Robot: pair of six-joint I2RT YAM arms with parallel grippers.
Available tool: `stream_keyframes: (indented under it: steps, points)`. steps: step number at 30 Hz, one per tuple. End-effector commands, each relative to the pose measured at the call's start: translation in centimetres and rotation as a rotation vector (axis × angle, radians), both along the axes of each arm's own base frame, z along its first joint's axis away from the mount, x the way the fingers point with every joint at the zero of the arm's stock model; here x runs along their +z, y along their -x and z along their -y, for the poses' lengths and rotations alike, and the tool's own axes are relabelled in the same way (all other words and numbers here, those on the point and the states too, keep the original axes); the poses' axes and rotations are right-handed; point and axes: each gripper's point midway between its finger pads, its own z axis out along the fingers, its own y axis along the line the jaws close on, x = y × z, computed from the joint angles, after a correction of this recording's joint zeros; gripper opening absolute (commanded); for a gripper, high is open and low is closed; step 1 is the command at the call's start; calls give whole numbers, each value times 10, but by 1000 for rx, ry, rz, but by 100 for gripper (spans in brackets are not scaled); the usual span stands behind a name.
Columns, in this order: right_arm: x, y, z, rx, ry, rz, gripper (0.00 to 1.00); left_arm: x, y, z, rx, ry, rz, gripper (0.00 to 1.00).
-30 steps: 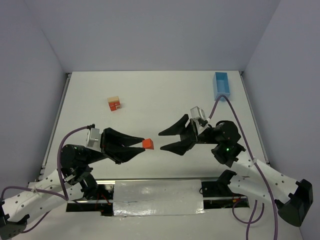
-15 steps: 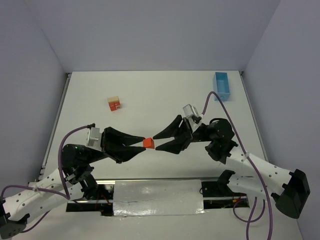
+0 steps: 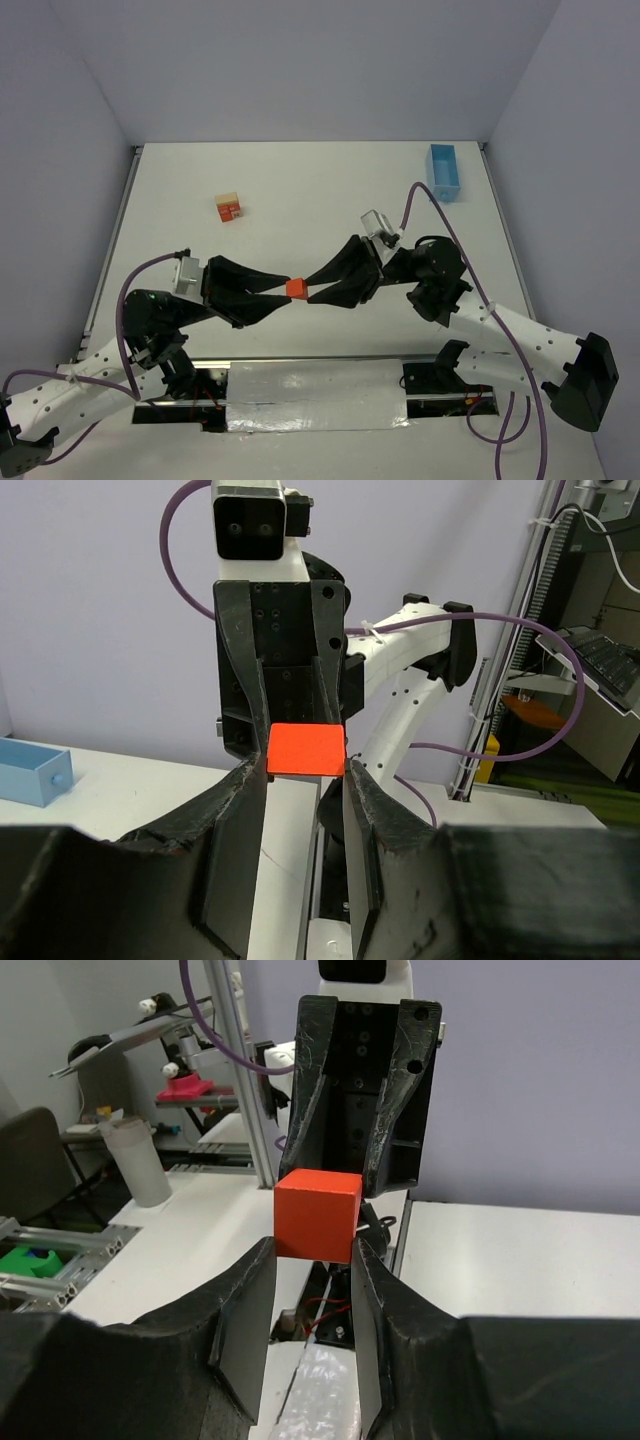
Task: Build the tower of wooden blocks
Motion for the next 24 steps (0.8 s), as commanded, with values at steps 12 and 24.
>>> stream_keyframes:
  steps: [12, 24]
  points:
    - [29, 11, 0, 18, -76, 53, 59, 11, 0, -6, 31, 44, 45, 0]
    - [29, 0, -7, -55, -66, 57, 27, 11, -1, -8, 44, 51, 44, 0]
